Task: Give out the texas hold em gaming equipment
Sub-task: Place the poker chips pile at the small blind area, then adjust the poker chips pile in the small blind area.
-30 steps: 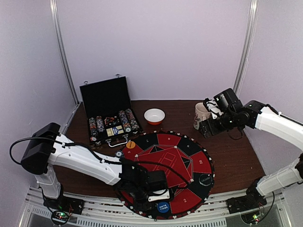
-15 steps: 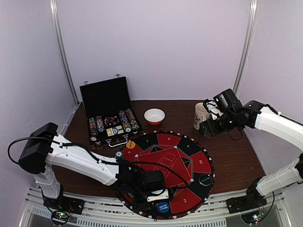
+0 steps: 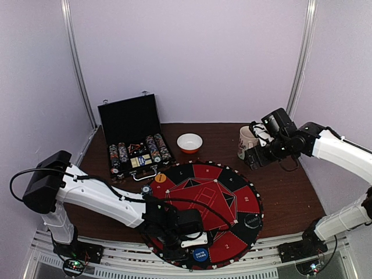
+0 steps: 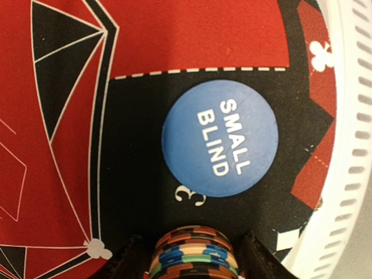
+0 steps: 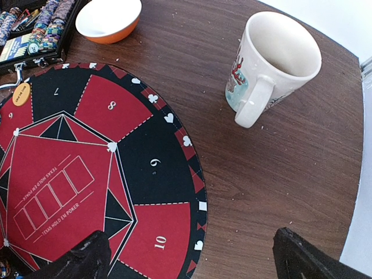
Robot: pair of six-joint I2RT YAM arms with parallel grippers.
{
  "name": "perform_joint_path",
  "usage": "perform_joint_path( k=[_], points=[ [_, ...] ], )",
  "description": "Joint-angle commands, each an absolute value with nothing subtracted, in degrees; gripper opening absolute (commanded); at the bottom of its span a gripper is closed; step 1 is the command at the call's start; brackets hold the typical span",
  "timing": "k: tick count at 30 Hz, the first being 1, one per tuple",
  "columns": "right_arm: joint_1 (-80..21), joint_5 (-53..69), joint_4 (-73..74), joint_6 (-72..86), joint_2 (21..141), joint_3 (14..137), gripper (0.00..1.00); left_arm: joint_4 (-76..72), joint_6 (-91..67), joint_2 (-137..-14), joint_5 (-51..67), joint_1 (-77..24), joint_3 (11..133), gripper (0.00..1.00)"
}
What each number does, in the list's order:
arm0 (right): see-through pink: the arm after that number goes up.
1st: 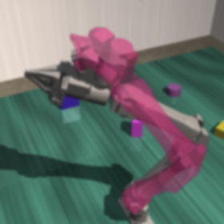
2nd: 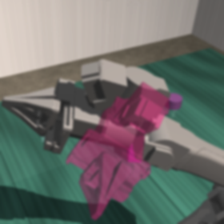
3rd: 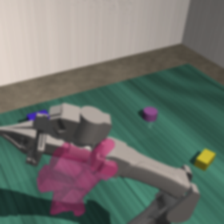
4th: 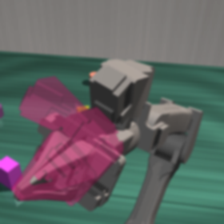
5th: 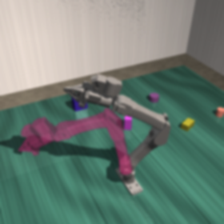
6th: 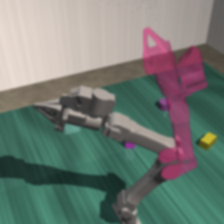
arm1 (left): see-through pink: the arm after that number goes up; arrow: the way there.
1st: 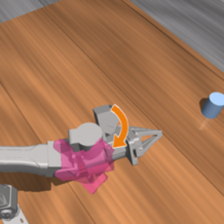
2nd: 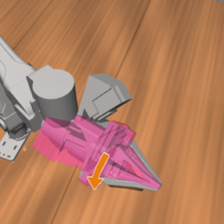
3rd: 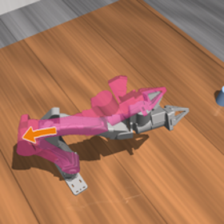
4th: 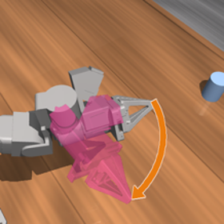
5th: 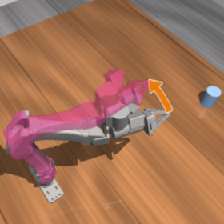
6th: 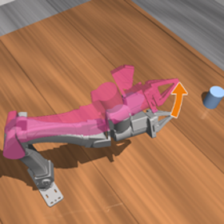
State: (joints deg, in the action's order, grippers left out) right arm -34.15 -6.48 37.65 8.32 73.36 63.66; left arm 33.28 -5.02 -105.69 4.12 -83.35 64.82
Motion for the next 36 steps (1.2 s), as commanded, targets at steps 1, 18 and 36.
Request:
perform_joint_path(
  k=[1,18,36],
  points=[
    [-34.6,-6.5,38.8,8.8,73.7,65.4,1.00,28.6,-4.4,-106.1,2.9,-82.8,64.1,0.64],
    [-34.6,-6.7,40.2,10.7,72.4,68.0,1.00,31.2,-4.2,-99.3,2.1,-82.0,67.7,0.86],
    [-57.8,-8.1,41.3,28.9,73.5,66.9,1.00,32.3,-22.4,-74.8,-4.9,-57.1,56.9,0.98]
  ],
)
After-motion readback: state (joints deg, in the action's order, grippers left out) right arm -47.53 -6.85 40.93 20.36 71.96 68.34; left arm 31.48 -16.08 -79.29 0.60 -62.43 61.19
